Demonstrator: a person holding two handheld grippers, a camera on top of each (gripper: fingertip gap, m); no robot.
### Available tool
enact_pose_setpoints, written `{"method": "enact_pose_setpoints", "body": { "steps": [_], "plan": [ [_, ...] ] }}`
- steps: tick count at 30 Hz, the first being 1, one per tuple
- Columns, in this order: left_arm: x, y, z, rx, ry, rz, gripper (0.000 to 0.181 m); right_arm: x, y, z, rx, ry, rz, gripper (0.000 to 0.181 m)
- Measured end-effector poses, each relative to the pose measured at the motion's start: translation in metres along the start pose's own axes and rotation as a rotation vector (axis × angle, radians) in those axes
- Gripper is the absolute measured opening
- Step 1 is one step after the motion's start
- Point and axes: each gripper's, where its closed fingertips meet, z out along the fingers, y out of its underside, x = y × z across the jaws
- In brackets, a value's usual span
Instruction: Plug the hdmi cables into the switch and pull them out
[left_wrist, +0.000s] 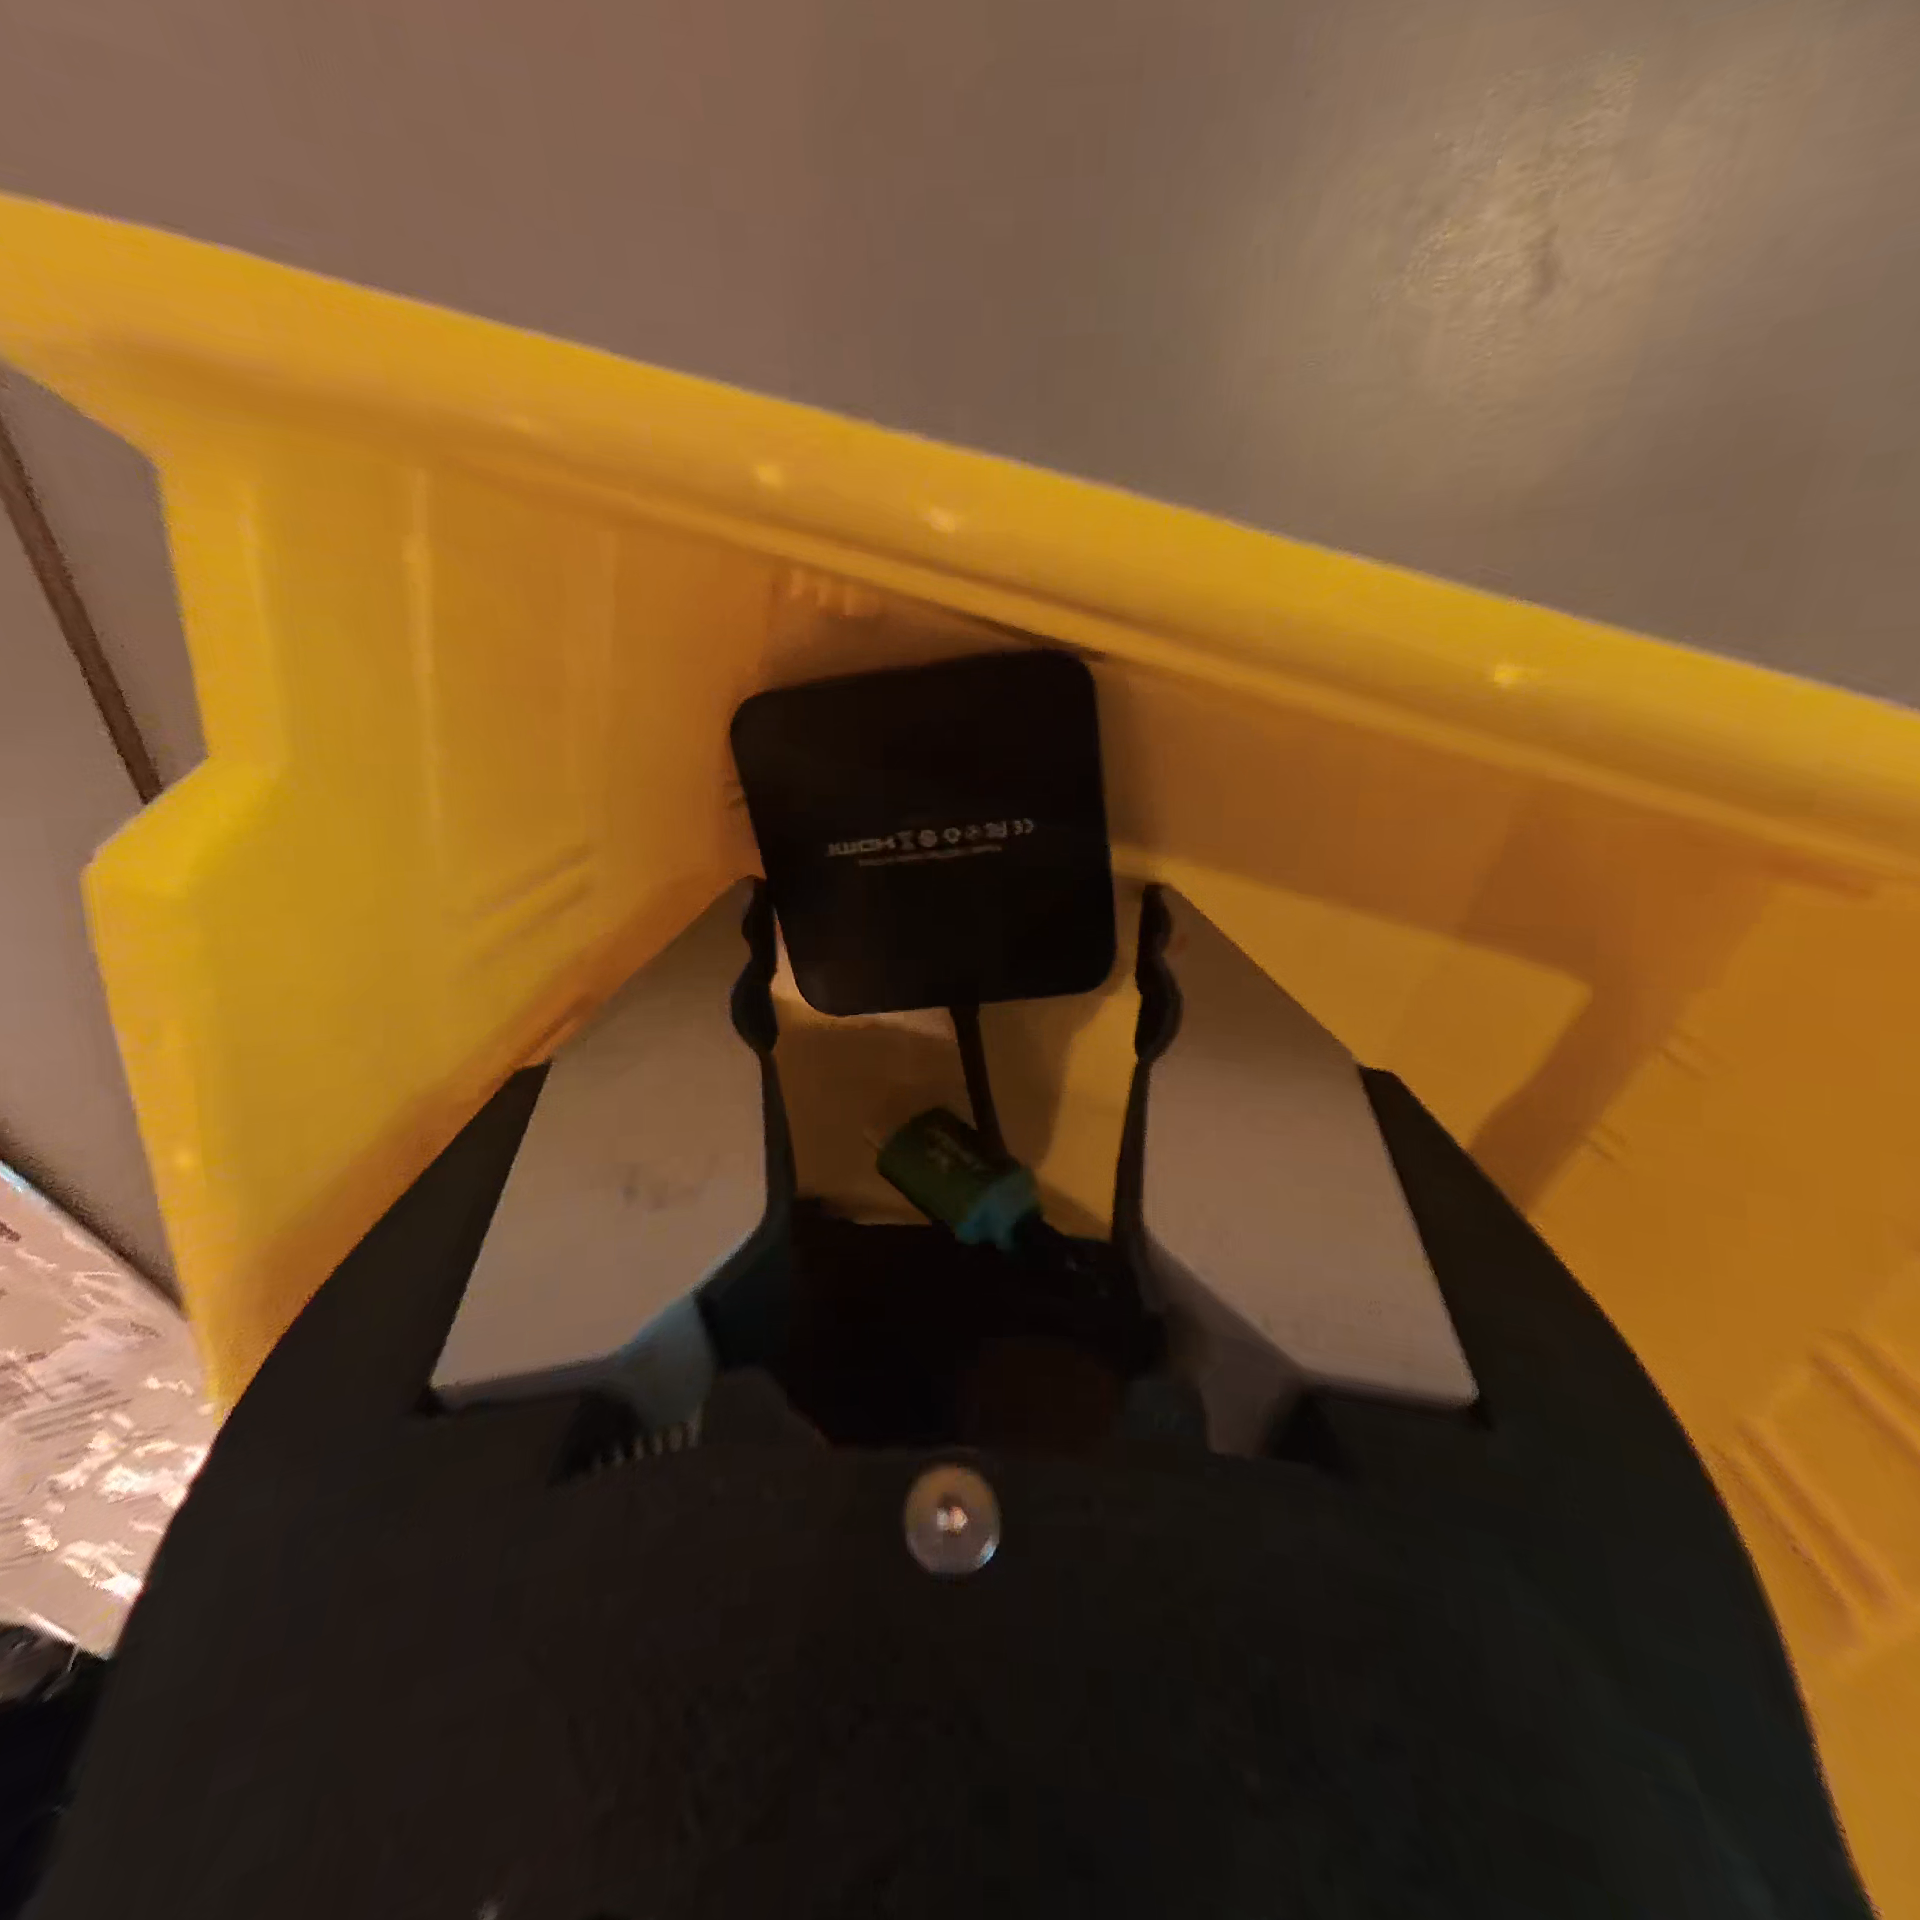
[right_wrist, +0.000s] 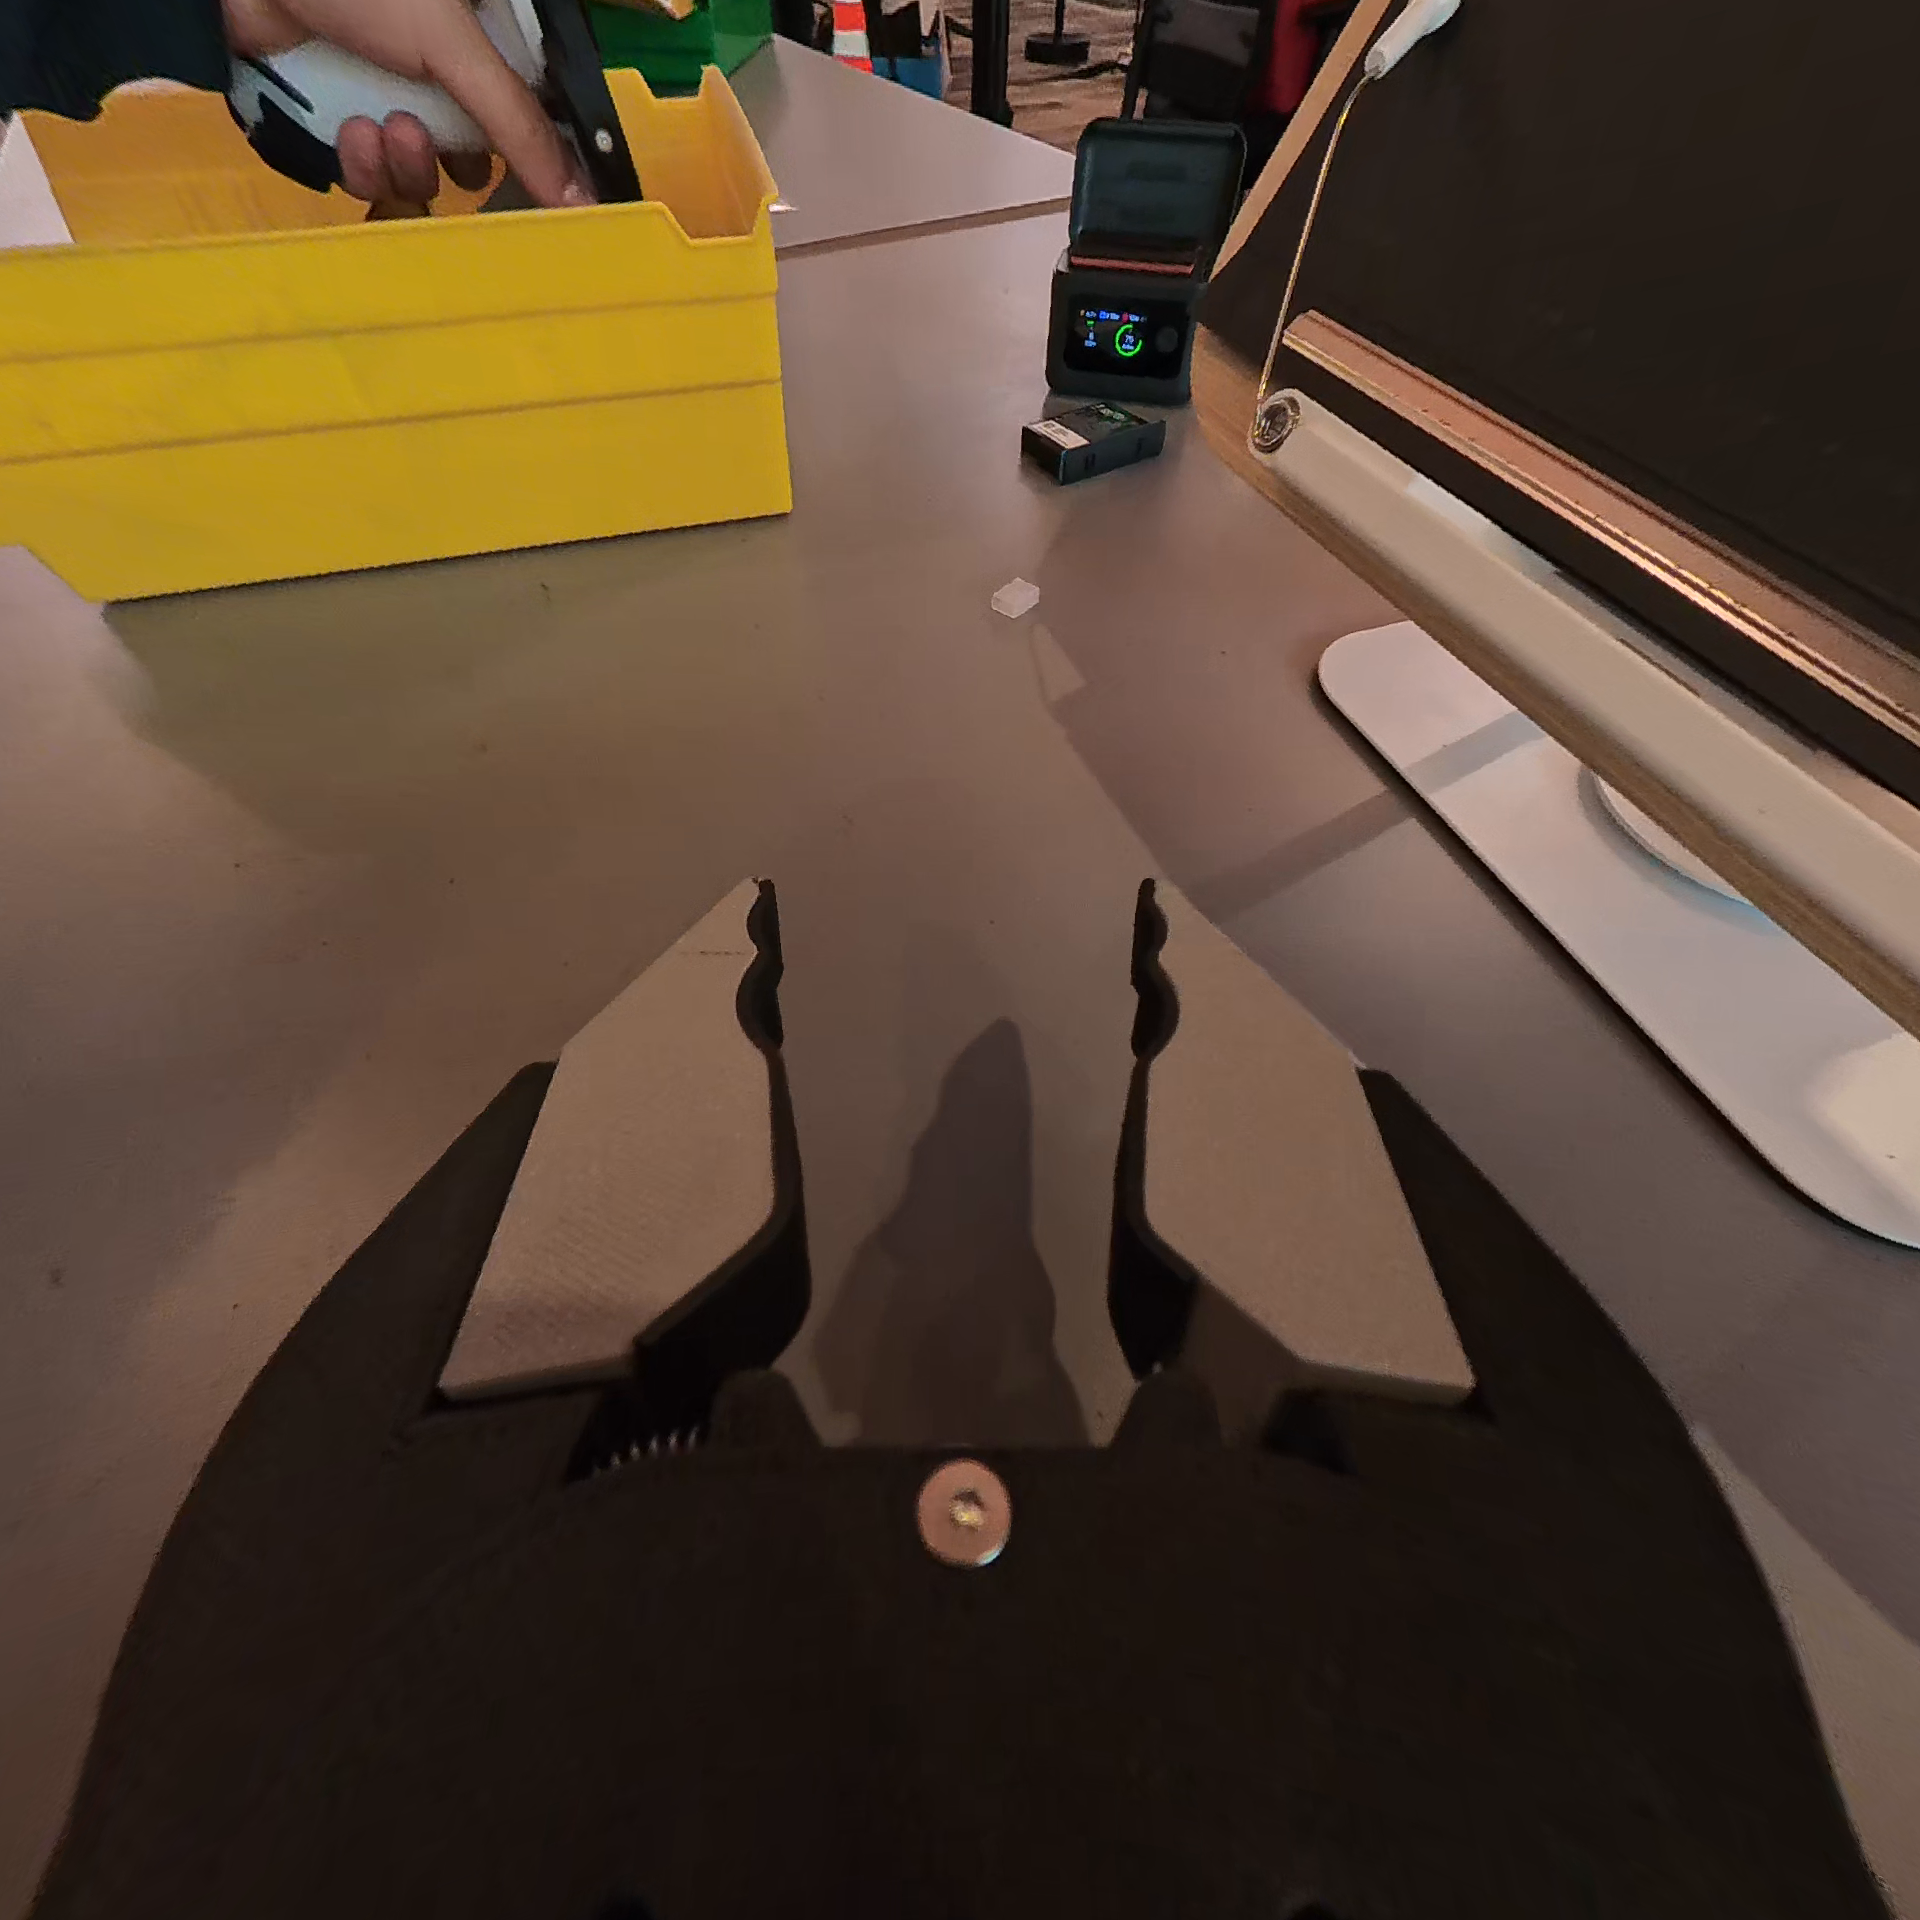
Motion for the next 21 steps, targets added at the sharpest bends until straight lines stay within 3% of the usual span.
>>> {"method": "enact_pose_setpoints", "body": {
  "steps": [7, 11, 15, 21],
  "plan": [
    [0.003, -0.001, -0.001, 0.013, -0.001, 0.112, 0.063, -0.006, 0.002, 0.001, -0.017, -0.006, -0.028, 0.061],
    [-0.002, -0.008, -0.022, 0.101, -0.088, 0.217, 0.063, -0.006, 0.003, 0.000, -0.021, -0.006, -0.030, 0.059],
    [-0.013, -0.023, -0.073, 0.273, -0.168, 0.256, 0.063, -0.006, 0.003, 0.000, -0.021, -0.007, -0.026, 0.058],
    [-0.024, -0.044, -0.189, 0.613, -0.314, 0.304, 0.063, -0.004, 0.004, 0.000, -0.022, 0.005, -0.027, 0.057]
  ]
}}
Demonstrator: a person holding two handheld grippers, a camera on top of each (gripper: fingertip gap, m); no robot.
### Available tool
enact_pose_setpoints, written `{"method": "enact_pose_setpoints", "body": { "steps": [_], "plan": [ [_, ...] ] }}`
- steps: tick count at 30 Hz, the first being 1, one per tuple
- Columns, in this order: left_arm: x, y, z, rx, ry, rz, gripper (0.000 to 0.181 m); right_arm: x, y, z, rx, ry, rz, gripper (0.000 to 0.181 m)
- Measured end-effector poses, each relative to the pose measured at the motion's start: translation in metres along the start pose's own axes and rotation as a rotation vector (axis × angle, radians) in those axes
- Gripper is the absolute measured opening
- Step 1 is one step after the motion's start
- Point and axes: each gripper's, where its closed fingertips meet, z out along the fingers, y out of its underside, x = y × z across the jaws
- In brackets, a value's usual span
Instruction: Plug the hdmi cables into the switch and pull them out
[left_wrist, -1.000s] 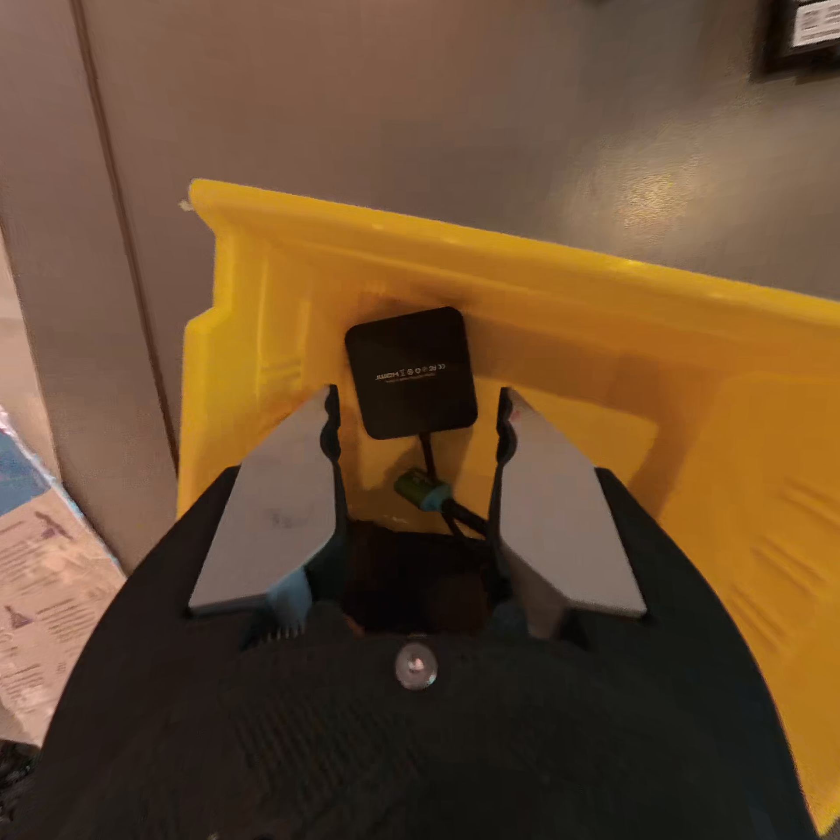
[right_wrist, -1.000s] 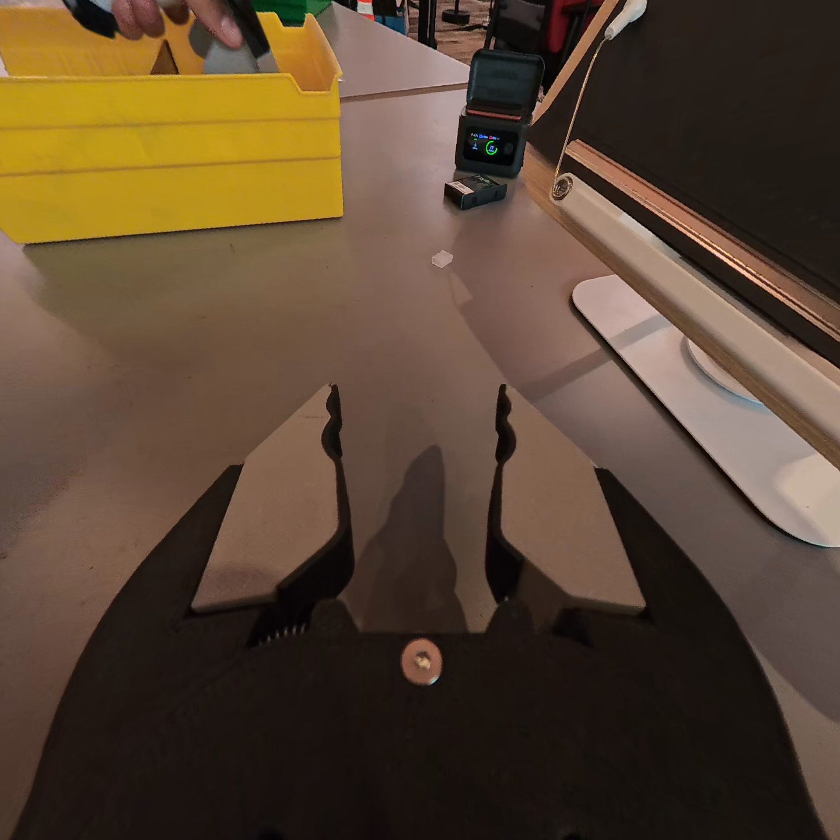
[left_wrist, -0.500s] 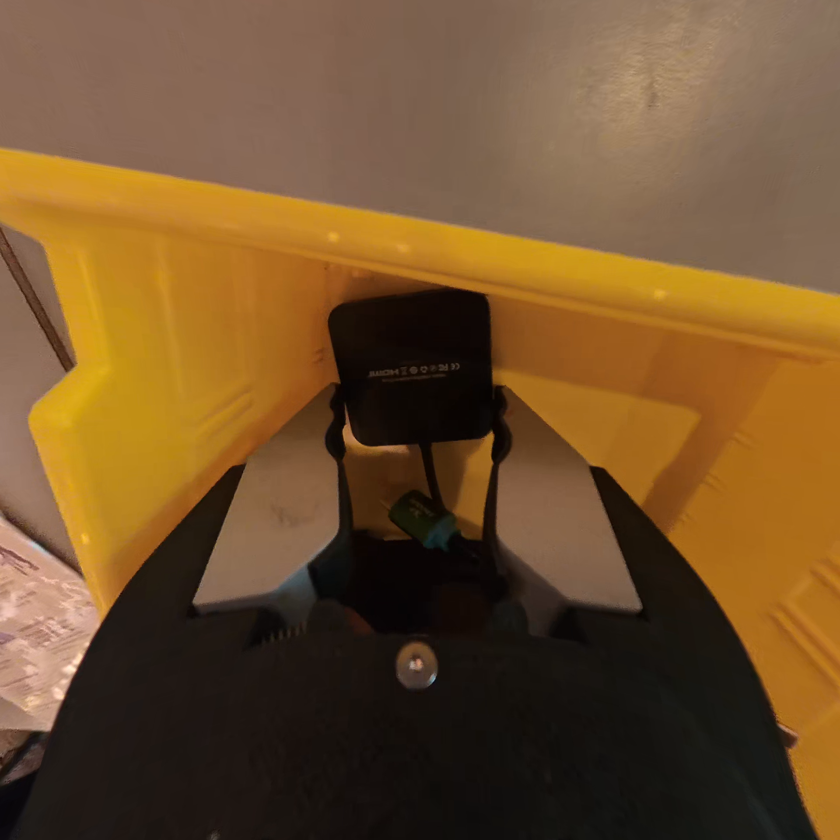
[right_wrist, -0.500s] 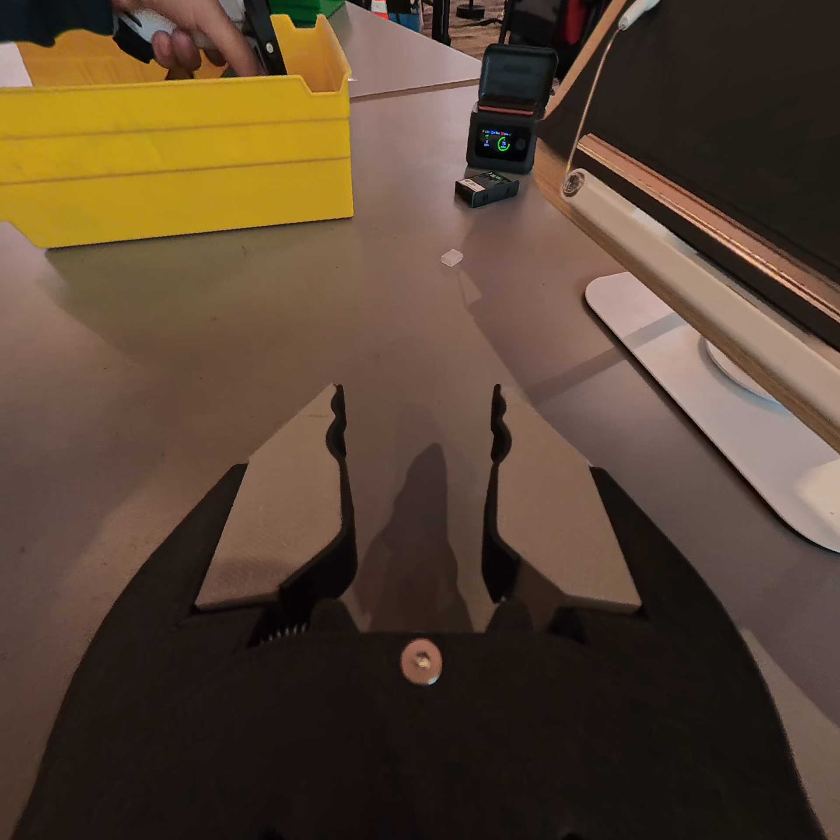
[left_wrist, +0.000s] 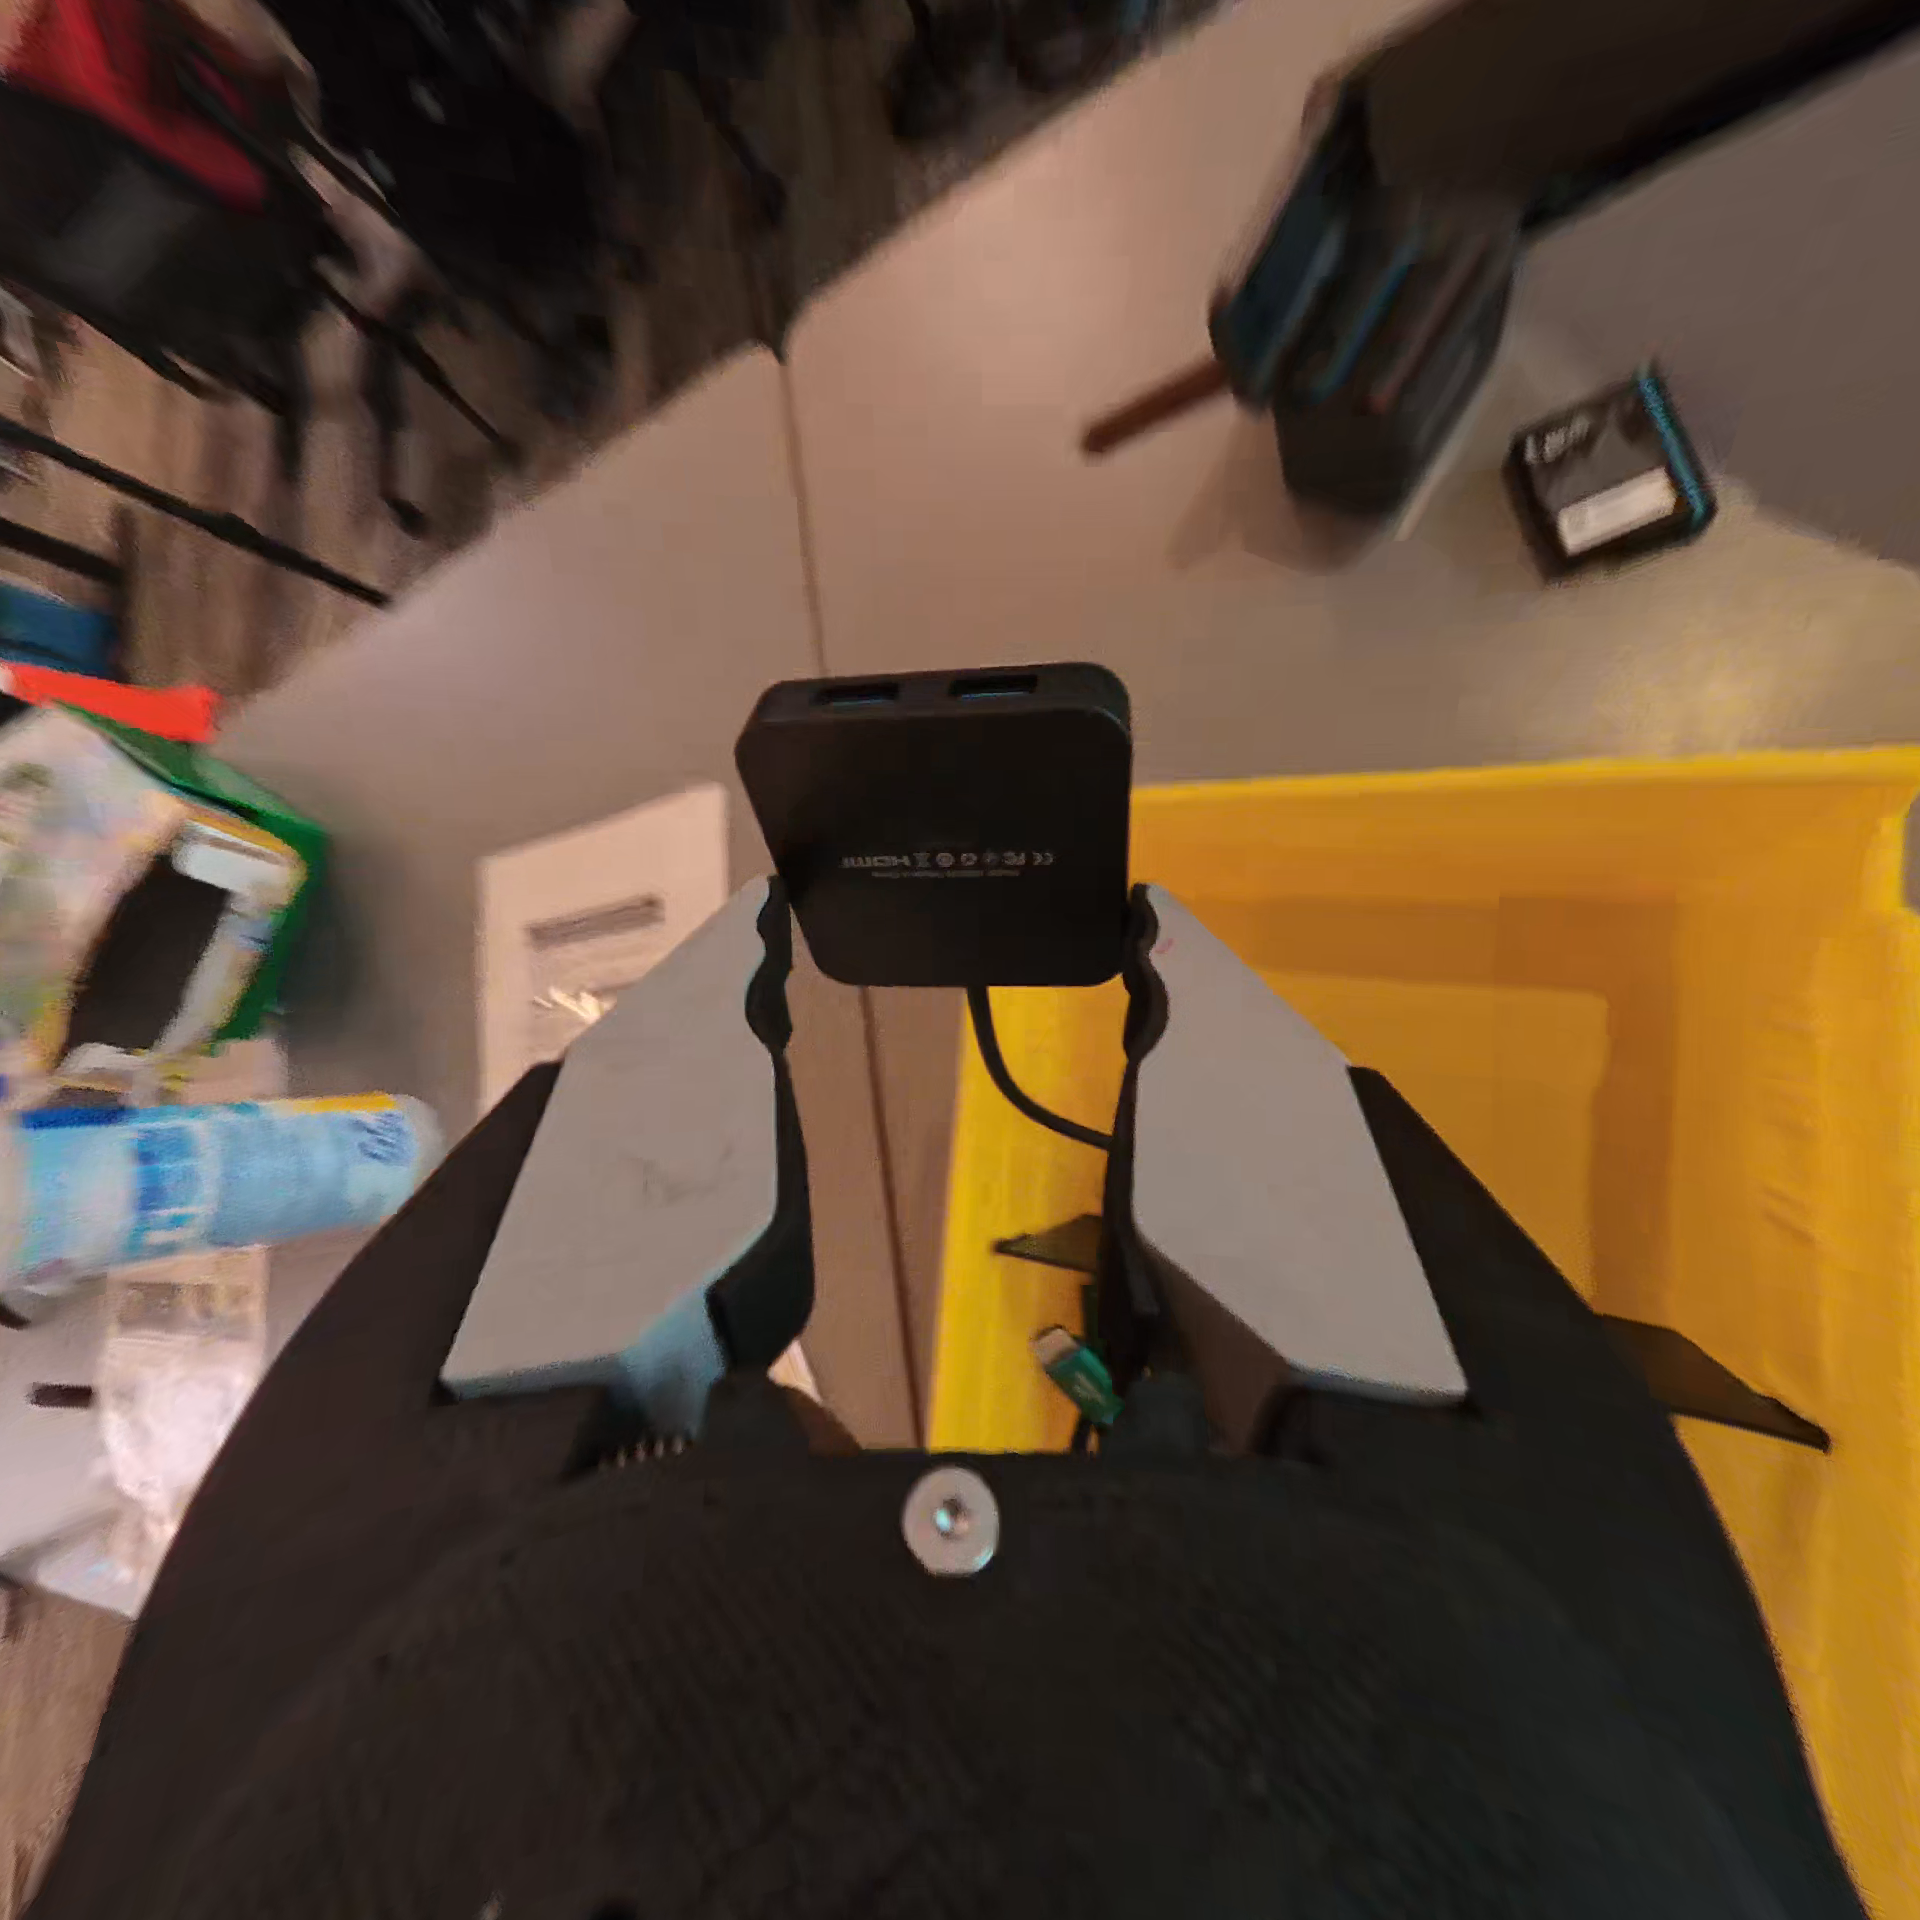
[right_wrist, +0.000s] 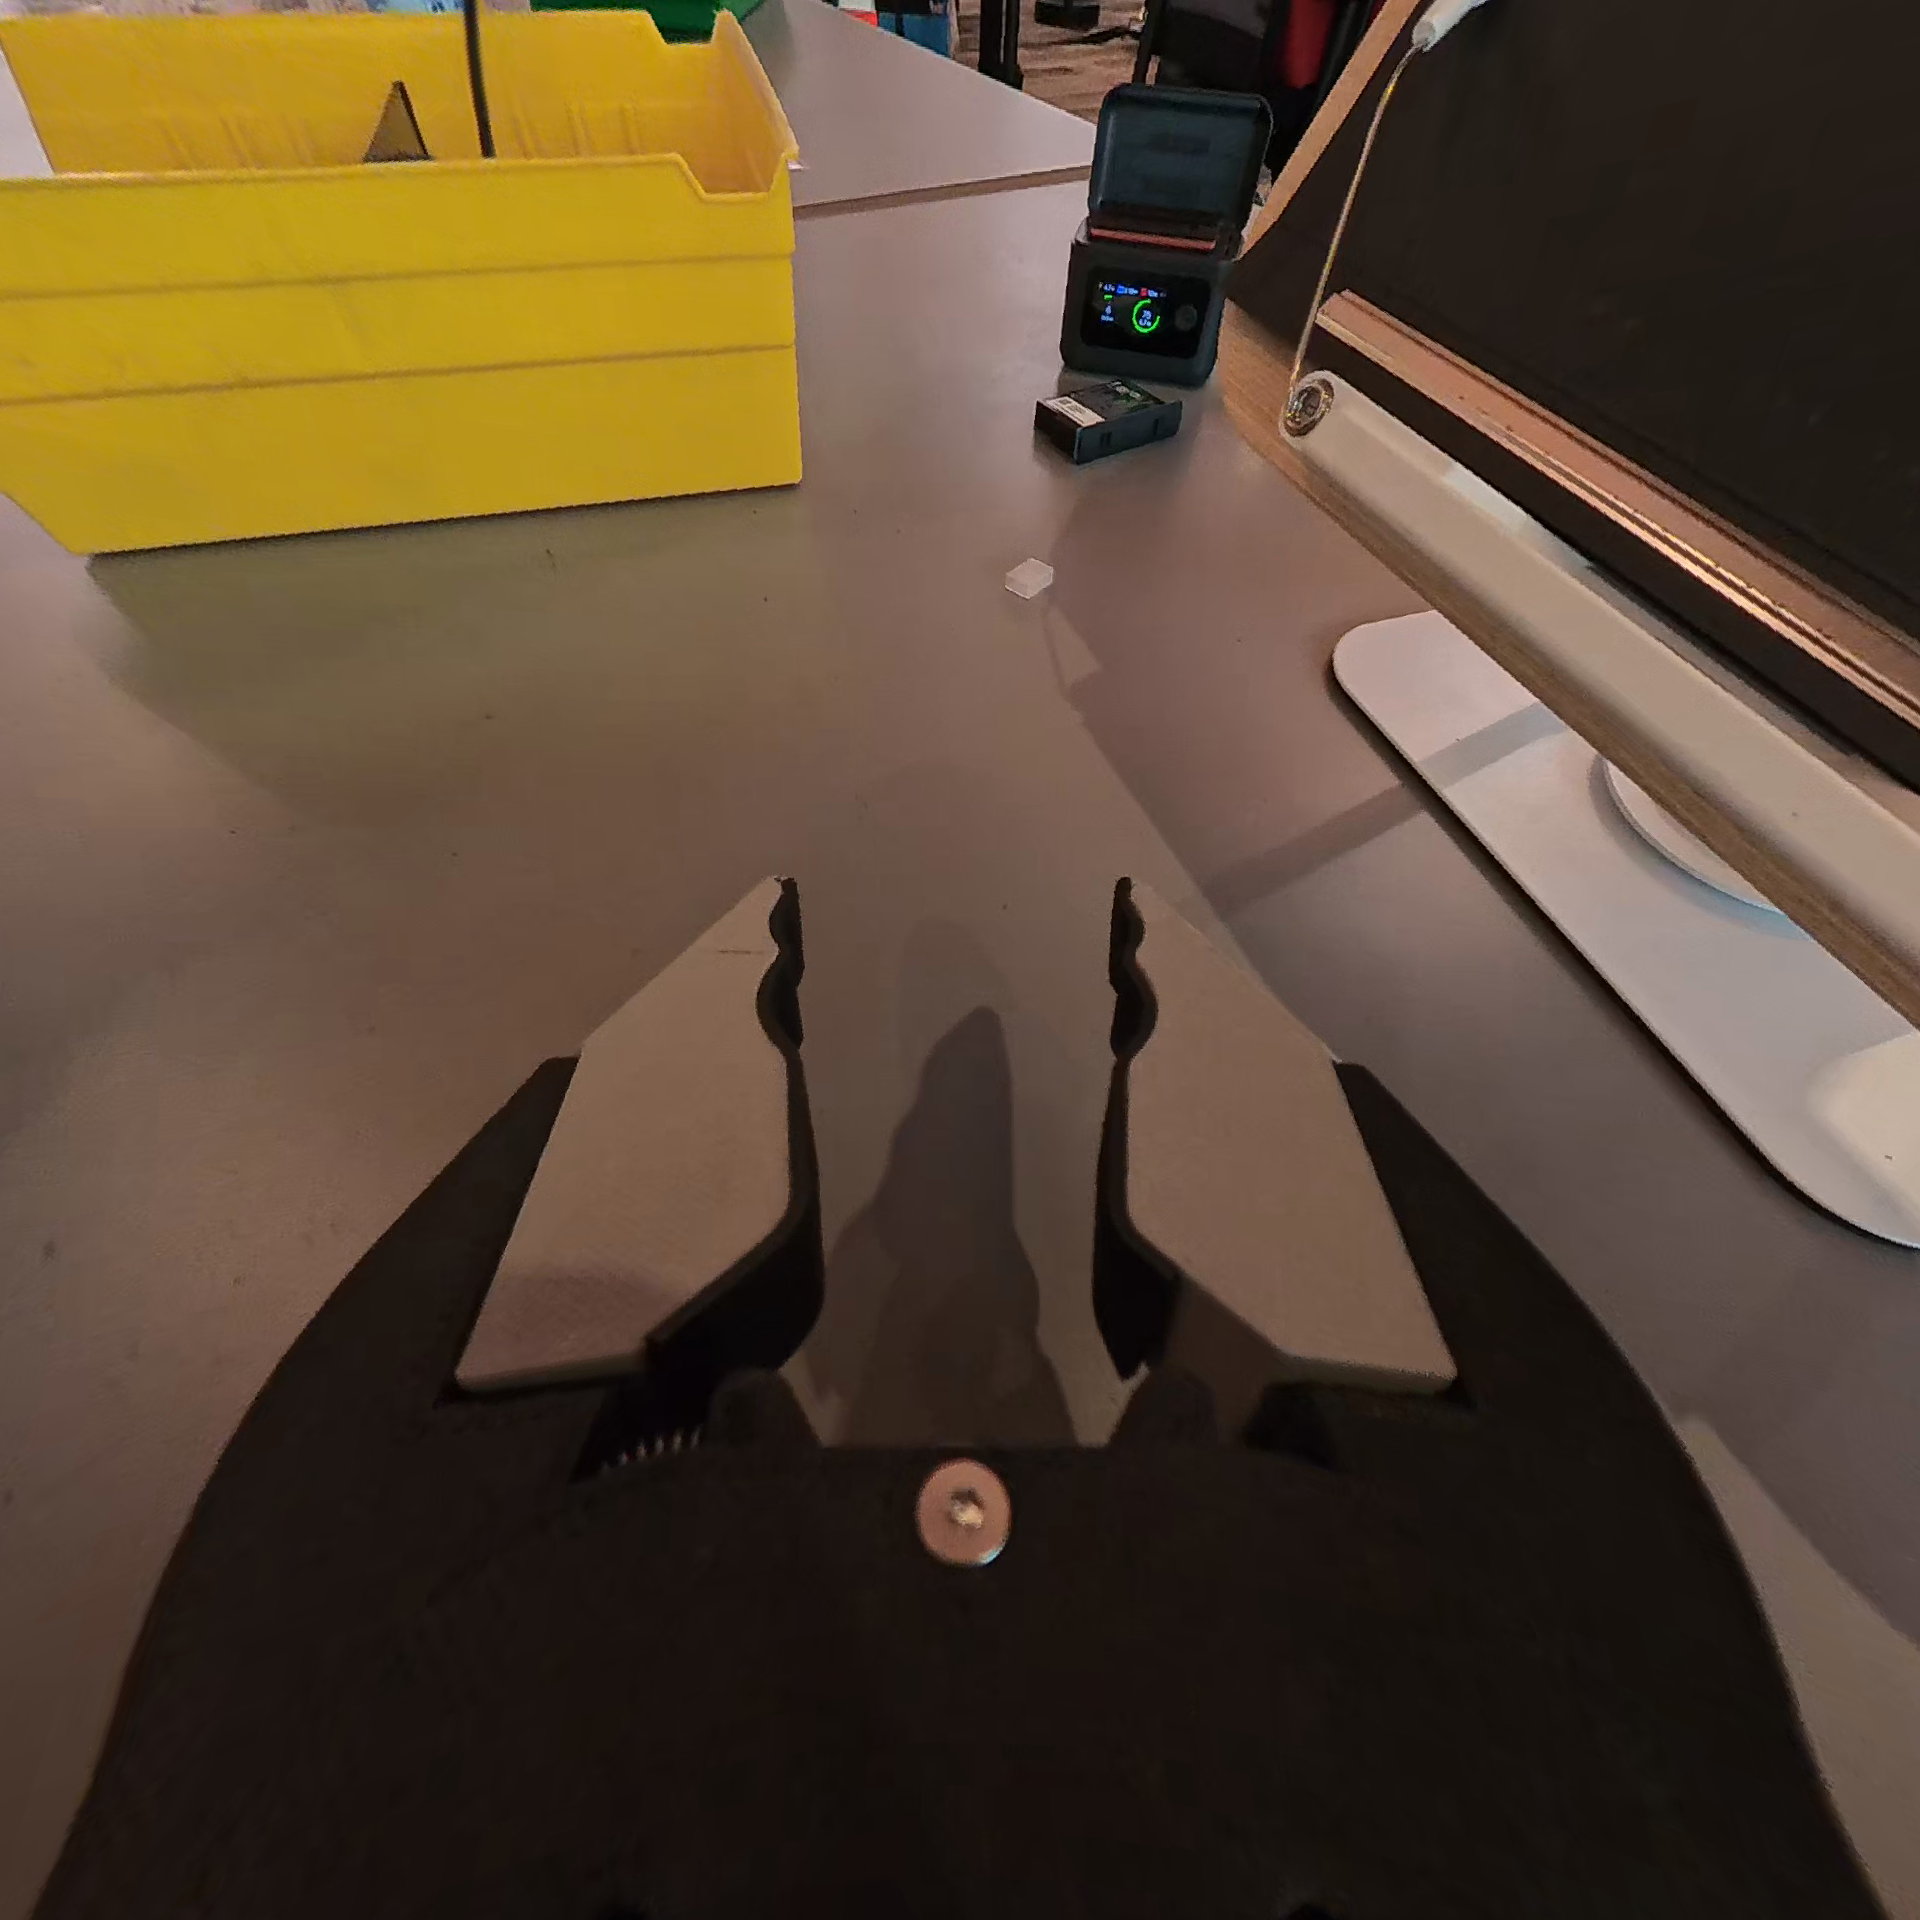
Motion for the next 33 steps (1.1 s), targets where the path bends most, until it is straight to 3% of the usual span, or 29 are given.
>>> {"method": "enact_pose_setpoints", "body": {
  "steps": [4, 7, 10, 13, 15, 18, 21, 25, 29, 33],
  "plan": [
    [-0.031, -0.056, -0.074, 0.255, -0.135, 0.022, 0.063, 0.003, 0.000, -0.001, 0.003, 0.008, 0.010, 0.057],
    [-0.031, -0.090, -0.131, 0.414, -0.124, 0.031, 0.063, 0.005, 0.000, -0.002, 0.005, 0.015, 0.016, 0.057],
    [-0.005, -0.113, -0.177, 0.509, -0.058, 0.087, 0.063, 0.007, -0.002, -0.004, 0.014, 0.022, 0.014, 0.057],
    [0.051, -0.122, -0.201, 0.537, 0.062, 0.217, 0.063, 0.008, -0.007, -0.009, 0.042, 0.021, 0.010, 0.055],
    [0.102, -0.120, -0.203, 0.532, 0.140, 0.348, 0.063, 0.009, -0.011, -0.012, 0.066, 0.016, 0.019, 0.056],
    [0.185, -0.102, -0.183, 0.481, 0.235, 0.561, 0.063, 0.013, -0.013, -0.017, 0.079, 0.030, 0.028, 0.057],
    [0.274, -0.065, -0.147, 0.391, 0.377, 0.757, 0.063, 0.019, -0.015, -0.023, 0.086, 0.047, 0.018, 0.058],
    [0.367, -0.018, -0.108, 0.309, 0.543, 0.876, 0.063, 0.034, -0.020, -0.037, 0.108, 0.097, 0.013, 0.058],
    [0.407, 0.005, -0.085, 0.248, 0.630, 0.864, 0.067, 0.050, -0.018, -0.046, 0.114, 0.152, 0.048, 0.058],
    [0.382, -0.008, -0.091, 0.258, 0.650, 0.752, 0.074, 0.053, -0.014, -0.043, 0.101, 0.155, 0.072, 0.057]
  ]
}}
